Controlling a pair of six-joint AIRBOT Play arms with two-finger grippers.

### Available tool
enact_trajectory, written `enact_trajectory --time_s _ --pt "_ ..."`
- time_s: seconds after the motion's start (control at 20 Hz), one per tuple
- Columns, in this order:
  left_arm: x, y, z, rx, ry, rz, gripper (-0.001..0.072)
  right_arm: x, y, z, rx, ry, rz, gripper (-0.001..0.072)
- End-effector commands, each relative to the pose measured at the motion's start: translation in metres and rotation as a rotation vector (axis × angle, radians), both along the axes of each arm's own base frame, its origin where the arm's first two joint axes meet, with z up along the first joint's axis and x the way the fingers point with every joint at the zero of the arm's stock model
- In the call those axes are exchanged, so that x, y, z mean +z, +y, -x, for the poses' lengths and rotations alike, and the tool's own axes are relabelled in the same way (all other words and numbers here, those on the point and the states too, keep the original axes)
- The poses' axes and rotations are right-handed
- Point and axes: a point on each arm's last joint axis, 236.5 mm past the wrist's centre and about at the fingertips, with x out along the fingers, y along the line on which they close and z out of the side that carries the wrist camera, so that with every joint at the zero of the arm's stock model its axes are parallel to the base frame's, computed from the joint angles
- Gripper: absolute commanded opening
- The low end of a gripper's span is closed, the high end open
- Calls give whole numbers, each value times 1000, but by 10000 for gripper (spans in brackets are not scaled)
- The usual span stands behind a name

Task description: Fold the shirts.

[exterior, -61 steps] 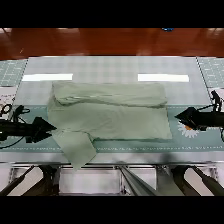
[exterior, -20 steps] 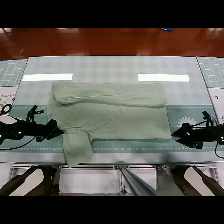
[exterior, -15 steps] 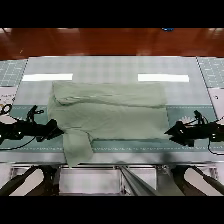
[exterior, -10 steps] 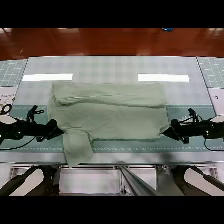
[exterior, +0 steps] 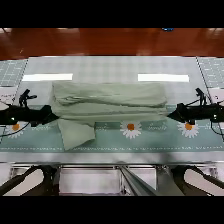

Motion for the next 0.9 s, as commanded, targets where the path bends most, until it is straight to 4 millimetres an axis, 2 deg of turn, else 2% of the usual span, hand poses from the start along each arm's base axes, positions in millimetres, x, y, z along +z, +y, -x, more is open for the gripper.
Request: enact_trajectory --time_s 0.0,0.2,0.3,0.5,0.65,0.85 --pt "13 5 -51 5 -44 0 17 16 2 -50 44 -89 41 29" --pt "19 1 -110 -26 -54 13 17 16 7 -97 67 -120 51 29" --pt "19 -3 -132 -53 -40 31 18 14 6 -113 64 -124 52 29" --pt "22 6 -176 -24 -34 54 17 14 -1 -137 46 -140 54 29" --pt "24 6 -196 -44 -49 57 17 13 -1 -150 35 -148 34 29" --pt "12 4 -206 -58 -34 64 17 1 1 -159 1 -139 1 29"
